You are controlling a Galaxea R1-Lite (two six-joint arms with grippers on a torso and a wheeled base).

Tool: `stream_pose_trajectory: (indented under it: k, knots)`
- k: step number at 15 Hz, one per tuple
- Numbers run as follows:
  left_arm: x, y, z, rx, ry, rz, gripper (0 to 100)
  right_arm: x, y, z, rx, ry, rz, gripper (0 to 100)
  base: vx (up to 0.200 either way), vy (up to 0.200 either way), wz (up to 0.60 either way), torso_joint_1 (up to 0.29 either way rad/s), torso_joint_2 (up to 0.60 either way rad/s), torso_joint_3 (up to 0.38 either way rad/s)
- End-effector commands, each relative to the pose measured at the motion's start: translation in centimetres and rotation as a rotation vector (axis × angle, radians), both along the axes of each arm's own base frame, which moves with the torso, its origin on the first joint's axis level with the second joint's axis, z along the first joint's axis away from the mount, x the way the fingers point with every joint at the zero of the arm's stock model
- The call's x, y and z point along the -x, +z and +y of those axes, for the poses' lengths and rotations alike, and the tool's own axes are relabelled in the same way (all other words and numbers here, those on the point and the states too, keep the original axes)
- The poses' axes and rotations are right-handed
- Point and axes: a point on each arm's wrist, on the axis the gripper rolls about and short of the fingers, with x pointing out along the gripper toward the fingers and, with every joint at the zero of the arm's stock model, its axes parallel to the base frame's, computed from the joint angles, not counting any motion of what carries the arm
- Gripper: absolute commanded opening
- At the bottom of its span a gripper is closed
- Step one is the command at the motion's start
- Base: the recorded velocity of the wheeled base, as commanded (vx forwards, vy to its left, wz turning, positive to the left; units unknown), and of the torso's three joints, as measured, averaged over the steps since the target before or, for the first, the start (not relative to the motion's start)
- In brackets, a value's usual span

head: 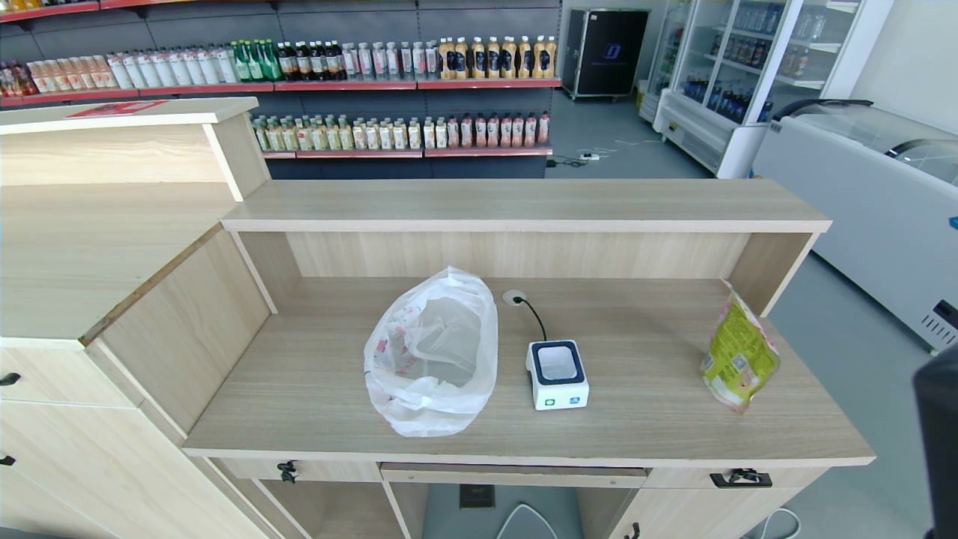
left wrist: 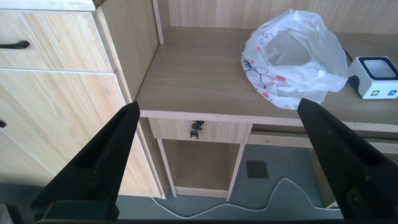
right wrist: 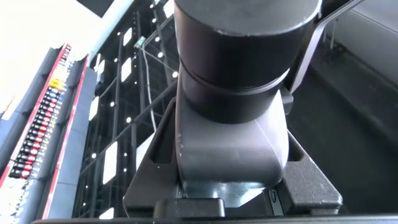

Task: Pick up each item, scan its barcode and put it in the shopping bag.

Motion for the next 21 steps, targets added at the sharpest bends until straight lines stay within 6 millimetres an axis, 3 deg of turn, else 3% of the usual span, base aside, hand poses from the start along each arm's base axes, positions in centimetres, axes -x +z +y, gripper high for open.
stream_pose_trajectory:
  k: [1,5,8,11,14,15,17,19,21]
  knots:
    - [0.0,0.0,0.0,0.0,0.001,0.0,100,0.2,0.1,-0.1,-0.005,0.002,-0.007,0,0.0,0.0,0.0,0.0,0.0,0.0]
    - [0.0,0.0,0.0,0.0,0.001,0.0,100,0.1,0.6,-0.1,-0.012,0.002,-0.009,0,0.0,0.0,0.0,0.0,0.0,0.0]
    - [0.0,0.0,0.0,0.0,0.001,0.0,100,-0.3,2.2,-0.5,-0.018,-0.021,0.091,0,0.0,0.0,0.0,0.0,0.0,0.0]
    - [0.0,0.0,0.0,0.0,0.001,0.0,100,-2.0,2.7,-2.1,0.053,-0.211,0.604,0,0.0,0.0,0.0,0.0,0.0,0.0]
    - [0.0,0.0,0.0,0.0,0.001,0.0,100,-2.7,4.4,-4.4,-0.06,-0.323,0.906,0,0.0,0.0,0.0,0.0,0.0,0.0]
    - [0.0,0.0,0.0,0.0,0.001,0.0,100,-3.0,4.9,-5.4,-0.151,-0.385,1.022,0,0.0,0.0,0.0,0.0,0.0,0.0]
    - [0.0,0.0,0.0,0.0,0.001,0.0,100,-4.1,5.6,-7.9,-0.654,-0.548,1.412,0,0.0,0.0,0.0,0.0,0.0,0.0]
    - [0.0,0.0,0.0,0.0,0.001,0.0,100,-5.2,4.8,-9.8,-1.12,-0.76,1.659,0,0.0,0.0,0.0,0.0,0.0,0.0]
    - [0.0,0.0,0.0,0.0,0.001,0.0,100,-6.0,3.7,-10.8,-1.371,-0.873,1.88,0,0.0,0.0,0.0,0.0,0.0,0.0]
